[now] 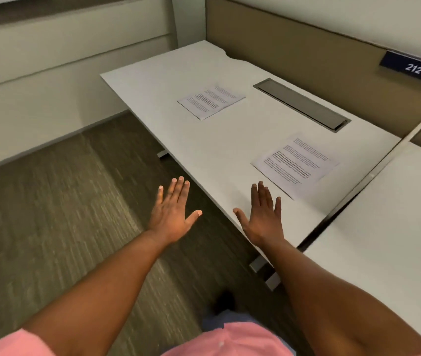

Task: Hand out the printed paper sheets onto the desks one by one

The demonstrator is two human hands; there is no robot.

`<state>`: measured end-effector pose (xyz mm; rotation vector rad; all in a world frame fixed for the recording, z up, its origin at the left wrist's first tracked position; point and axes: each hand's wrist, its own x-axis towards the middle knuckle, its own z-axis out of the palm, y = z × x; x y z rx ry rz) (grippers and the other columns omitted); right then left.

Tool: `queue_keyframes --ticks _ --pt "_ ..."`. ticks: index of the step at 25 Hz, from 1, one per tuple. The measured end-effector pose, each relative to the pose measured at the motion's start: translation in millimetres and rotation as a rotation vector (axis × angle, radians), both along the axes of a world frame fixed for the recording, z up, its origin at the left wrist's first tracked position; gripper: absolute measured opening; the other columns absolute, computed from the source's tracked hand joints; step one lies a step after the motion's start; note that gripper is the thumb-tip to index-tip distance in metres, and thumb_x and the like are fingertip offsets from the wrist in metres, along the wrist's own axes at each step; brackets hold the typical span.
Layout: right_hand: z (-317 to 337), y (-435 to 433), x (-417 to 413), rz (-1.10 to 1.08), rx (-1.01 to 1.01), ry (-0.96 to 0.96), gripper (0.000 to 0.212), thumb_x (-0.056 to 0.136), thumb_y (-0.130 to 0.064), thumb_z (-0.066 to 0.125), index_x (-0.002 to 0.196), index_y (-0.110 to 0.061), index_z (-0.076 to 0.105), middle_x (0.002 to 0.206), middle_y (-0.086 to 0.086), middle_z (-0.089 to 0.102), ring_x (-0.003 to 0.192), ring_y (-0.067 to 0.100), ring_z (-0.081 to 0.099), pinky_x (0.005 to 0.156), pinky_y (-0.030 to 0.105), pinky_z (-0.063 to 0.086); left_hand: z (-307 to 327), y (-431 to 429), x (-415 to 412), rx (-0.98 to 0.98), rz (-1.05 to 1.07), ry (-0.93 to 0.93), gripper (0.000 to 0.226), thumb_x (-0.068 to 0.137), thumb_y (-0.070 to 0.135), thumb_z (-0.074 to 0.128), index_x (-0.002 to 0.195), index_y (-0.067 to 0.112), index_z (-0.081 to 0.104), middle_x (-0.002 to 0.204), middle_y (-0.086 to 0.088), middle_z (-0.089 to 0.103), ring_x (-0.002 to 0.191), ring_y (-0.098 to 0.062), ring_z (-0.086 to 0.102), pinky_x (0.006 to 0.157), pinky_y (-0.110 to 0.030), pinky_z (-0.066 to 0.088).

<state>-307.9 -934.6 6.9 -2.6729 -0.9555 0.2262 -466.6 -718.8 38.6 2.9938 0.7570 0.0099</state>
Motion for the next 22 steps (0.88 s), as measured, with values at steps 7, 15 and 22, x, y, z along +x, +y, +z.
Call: queue_keyframes --ticks 7,15,22 --pt "-12.9 20.0 91.6 -0.319 0.065 0.031 0.084 0.101 -0.066 0.027 0.164 -0.017 -0.003 0.173 0.006 -0.006 0.16 0.024 -0.003 0.128 0.052 -0.007 -8.9 45.0 142.2 -0.007 -0.214 0.093 0.089 0.096 0.071 0.018 0.16 0.013 -0.004 0.169 -0.006 -0.008 0.156 -0.02 -0.01 0.126 -0.049 -0.003" --pt "-27.5 -7.4 159.2 -0.792 0.083 0.015 0.085 0.1 -0.065 0.026 0.163 -0.011 0.008 0.17 0.014 0.018 0.158 0.031 0.012 0.126 0.059 0.002 -36.5 34.1 307.9 -0.143 -0.562 0.054 0.088 0.093 0.072 0.02 0.161 0.017 0.013 0.169 -0.007 0.01 0.155 -0.022 0.018 0.125 -0.051 0.008" --pt "-39.0 13.2 189.6 -1.023 0.038 0.127 0.086 0.101 -0.06 0.036 0.163 -0.011 0.003 0.168 0.017 0.023 0.158 0.031 0.013 0.127 0.057 0.0 -62.9 42.5 373.2 -0.164 -0.768 0.19 0.088 0.087 0.074 0.008 0.158 0.025 0.025 0.168 -0.002 0.02 0.155 -0.024 0.016 0.124 -0.054 0.006"
